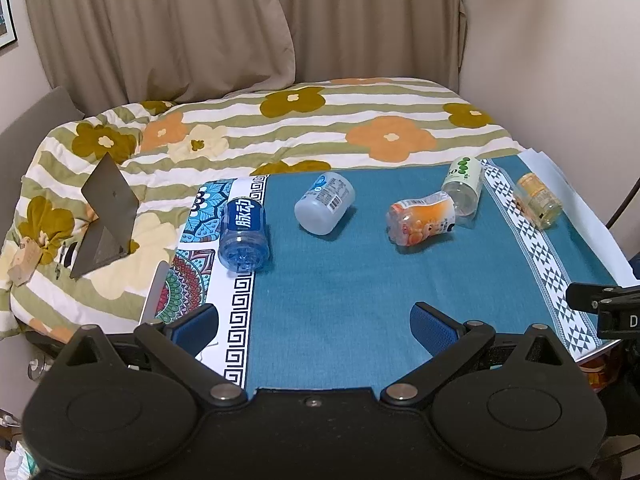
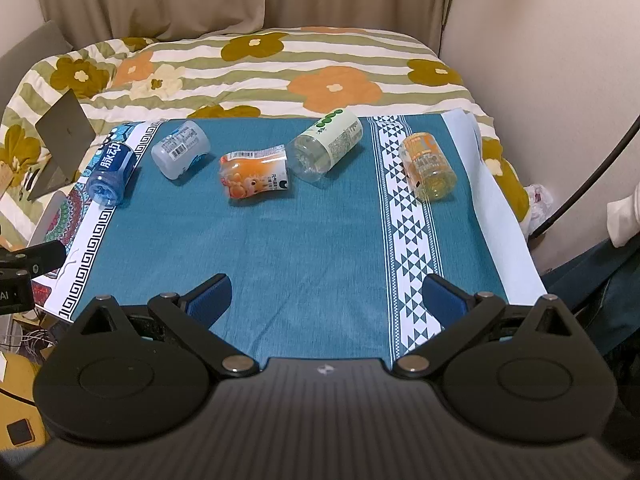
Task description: Flip cup upright
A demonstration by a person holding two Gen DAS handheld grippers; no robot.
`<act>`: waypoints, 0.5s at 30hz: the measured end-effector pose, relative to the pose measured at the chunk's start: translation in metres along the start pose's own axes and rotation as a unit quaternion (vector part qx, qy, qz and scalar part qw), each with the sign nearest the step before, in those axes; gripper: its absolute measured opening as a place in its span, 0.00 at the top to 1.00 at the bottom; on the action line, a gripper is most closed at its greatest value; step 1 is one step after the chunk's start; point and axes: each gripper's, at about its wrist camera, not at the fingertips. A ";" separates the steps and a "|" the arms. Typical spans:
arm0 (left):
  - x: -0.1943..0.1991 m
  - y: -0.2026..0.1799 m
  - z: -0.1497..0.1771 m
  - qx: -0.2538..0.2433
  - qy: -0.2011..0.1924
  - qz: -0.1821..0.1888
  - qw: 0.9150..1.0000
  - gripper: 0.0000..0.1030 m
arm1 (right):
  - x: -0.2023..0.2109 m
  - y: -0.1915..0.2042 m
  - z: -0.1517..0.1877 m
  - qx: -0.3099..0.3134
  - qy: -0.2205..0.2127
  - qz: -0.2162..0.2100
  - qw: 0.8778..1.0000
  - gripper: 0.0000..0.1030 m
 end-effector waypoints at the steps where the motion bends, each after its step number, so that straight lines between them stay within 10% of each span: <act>1: 0.000 0.000 0.000 0.000 0.000 0.000 1.000 0.00 | 0.000 0.000 0.000 0.000 0.000 0.000 1.000 0.00; 15: 0.001 -0.002 -0.004 -0.008 -0.004 0.007 1.000 0.00 | 0.000 0.000 0.000 -0.003 0.000 0.003 1.000 0.00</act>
Point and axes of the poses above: each gripper's, at about its wrist camera, not at the fingertips, and x roughly against the way its jaws point, y to its left, z to its underside, and after that the axes turned 10 degrees about y, right-handed
